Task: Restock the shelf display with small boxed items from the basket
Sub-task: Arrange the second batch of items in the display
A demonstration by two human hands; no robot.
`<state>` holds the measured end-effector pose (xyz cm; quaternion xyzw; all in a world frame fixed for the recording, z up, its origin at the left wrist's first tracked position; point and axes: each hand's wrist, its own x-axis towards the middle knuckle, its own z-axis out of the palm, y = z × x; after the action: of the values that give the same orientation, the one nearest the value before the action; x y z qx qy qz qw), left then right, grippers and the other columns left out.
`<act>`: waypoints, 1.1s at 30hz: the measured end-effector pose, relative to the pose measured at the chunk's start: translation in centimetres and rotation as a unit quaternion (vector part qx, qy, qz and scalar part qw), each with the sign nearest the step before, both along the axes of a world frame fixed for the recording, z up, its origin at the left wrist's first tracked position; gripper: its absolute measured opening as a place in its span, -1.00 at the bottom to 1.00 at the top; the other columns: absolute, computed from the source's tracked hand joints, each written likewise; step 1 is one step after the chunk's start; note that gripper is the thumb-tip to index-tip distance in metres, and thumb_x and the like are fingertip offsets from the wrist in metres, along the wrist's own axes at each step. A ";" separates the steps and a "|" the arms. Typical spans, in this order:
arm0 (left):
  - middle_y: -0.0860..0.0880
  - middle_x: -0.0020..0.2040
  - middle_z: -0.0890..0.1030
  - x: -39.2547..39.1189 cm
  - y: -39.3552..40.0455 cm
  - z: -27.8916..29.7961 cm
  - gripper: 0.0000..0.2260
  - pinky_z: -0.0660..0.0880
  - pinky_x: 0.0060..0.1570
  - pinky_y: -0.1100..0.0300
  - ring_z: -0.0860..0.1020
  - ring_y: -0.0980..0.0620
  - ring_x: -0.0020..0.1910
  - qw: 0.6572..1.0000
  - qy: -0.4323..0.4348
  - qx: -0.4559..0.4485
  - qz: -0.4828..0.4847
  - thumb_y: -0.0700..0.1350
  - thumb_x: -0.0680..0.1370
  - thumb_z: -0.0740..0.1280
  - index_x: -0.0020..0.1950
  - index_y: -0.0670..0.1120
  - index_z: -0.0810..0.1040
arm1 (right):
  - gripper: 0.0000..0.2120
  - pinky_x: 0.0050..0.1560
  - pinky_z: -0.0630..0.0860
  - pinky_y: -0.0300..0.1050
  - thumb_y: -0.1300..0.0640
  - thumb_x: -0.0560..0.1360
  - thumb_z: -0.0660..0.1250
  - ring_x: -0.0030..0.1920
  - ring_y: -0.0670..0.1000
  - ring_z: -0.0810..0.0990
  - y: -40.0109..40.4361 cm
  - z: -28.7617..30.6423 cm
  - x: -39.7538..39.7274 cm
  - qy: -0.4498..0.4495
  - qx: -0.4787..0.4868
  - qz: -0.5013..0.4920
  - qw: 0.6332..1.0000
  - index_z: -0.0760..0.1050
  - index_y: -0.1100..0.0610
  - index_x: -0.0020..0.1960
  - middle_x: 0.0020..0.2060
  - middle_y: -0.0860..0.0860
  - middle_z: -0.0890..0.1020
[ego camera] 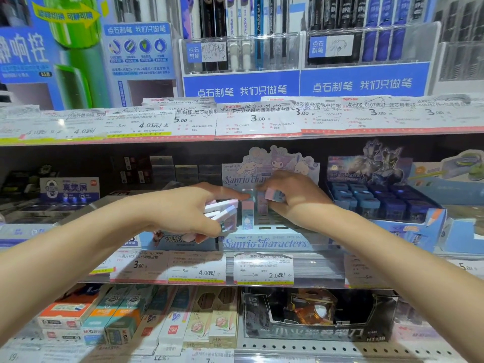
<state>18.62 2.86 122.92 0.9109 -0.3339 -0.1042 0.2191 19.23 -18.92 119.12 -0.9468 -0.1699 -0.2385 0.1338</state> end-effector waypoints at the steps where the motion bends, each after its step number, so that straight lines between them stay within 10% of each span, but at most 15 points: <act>1: -0.01 -0.47 0.51 0.0 -0.1 0.0 -0.45 0.30 -0.58 0.42 0.40 0.13 -0.59 1.000 -0.002 0.000 0.002 -0.24 0.48 0.29 0.09 0.44 0.25 | -0.67 0.18 0.45 -0.01 0.15 0.47 0.29 0.19 0.10 0.48 0.0 0.2 -0.1 0.011 -0.012 -0.007 1.000 0.48 0.00 0.23 0.18 0.05 0.53; 6: -0.09 -0.31 0.65 0.0 -0.6 -0.9 -0.67 0.39 -0.49 0.29 0.43 0.07 -0.53 0.996 -0.007 -0.081 0.021 -0.19 0.49 0.34 0.07 0.23 0.41 | -0.77 0.11 0.49 -0.08 0.13 0.48 0.29 0.11 0.10 0.55 0.3 1.2 -1.3 0.071 0.077 0.013 0.994 0.53 0.08 0.13 0.11 0.08 0.61; 9: 0.09 -0.54 0.53 -0.7 -1.5 -1.3 -0.89 0.33 -0.56 0.34 0.37 0.17 -0.65 0.981 -0.063 -0.174 0.053 -0.11 0.49 0.38 -0.02 -0.04 0.51 | -0.81 0.00 0.51 -0.05 0.08 0.43 0.36 -0.02 0.05 0.57 0.8 1.3 -2.3 0.079 0.148 0.036 0.985 0.52 0.09 0.03 -0.03 0.05 0.62; 14: -0.04 -0.59 0.56 -2.0 -3.1 -1.2 -0.59 0.22 -0.66 0.45 0.16 0.29 -0.66 0.956 -0.031 -0.276 0.090 0.01 0.45 0.42 -0.32 -0.36 0.53 | -0.75 -0.08 0.50 -0.02 0.02 0.41 0.38 -0.08 0.04 0.57 1.9 1.1 -3.4 0.084 0.144 0.071 0.983 0.47 0.09 0.03 -0.08 0.02 0.59; 17: 0.19 -0.28 0.44 -2.1 -3.9 -1.3 -0.64 0.23 -0.63 0.47 0.06 0.25 -0.47 0.948 -0.019 -0.308 0.081 -0.06 0.47 0.41 -0.36 -0.33 0.50 | -0.91 -0.18 0.49 -0.03 0.12 0.42 0.36 -0.23 -0.01 0.53 2.7 1.2 -3.9 0.089 0.151 0.118 0.977 0.49 0.10 -0.11 -0.24 0.02 0.60; 19: 0.14 -0.53 0.22 -1.8 -3.9 -1.4 -0.64 0.25 -0.60 0.38 0.13 0.22 -0.54 0.951 -0.034 -0.294 0.089 -0.04 0.45 0.42 -0.37 -0.31 0.50 | -0.96 -0.30 0.43 -0.10 0.14 0.44 0.33 -0.34 -0.06 0.47 2.8 1.3 -4.3 0.106 0.141 0.135 0.975 0.48 0.09 -0.17 -0.33 0.06 0.57; 23: -0.20 -0.51 0.44 -1.7 -3.3 -1.1 -0.70 0.20 -0.60 0.31 0.30 0.00 -0.60 0.953 -0.032 -0.286 0.097 -0.05 0.46 0.39 -0.34 -0.27 0.57 | -0.79 -0.49 0.30 -0.38 0.12 0.51 0.28 -0.56 -0.17 0.42 2.0 1.0 -4.7 0.163 0.133 0.153 0.966 0.44 0.26 0.02 -0.56 -0.10 0.47; 29: 0.02 -0.67 0.39 -1.9 -2.6 0.2 -0.57 0.18 -0.60 0.32 0.27 0.08 -0.63 0.967 0.009 -0.241 0.087 -0.10 0.49 0.37 -0.62 -0.01 0.54 | -0.71 -0.41 0.43 -0.25 -0.14 0.46 0.27 -0.46 -0.17 0.47 0.6 0.8 -5.1 0.153 0.163 0.179 0.958 0.48 0.01 0.07 -0.37 -0.15 0.59; 33: -0.44 -0.39 0.50 -1.8 -2.5 -0.1 -0.66 0.17 -0.59 0.30 0.30 -0.05 -0.49 0.970 0.009 -0.235 0.059 0.02 0.36 0.42 -0.43 -0.23 0.51 | -0.82 -0.49 0.26 -0.44 0.07 0.47 0.34 -0.56 -0.18 0.39 0.0 1.5 -5.1 0.124 0.186 0.193 0.955 0.52 0.02 0.07 -0.44 -0.10 0.54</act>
<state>16.83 0.36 122.84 0.8508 -0.2932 -0.0178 0.4357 14.15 -18.88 120.61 -0.8765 -0.2842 -0.1160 0.3708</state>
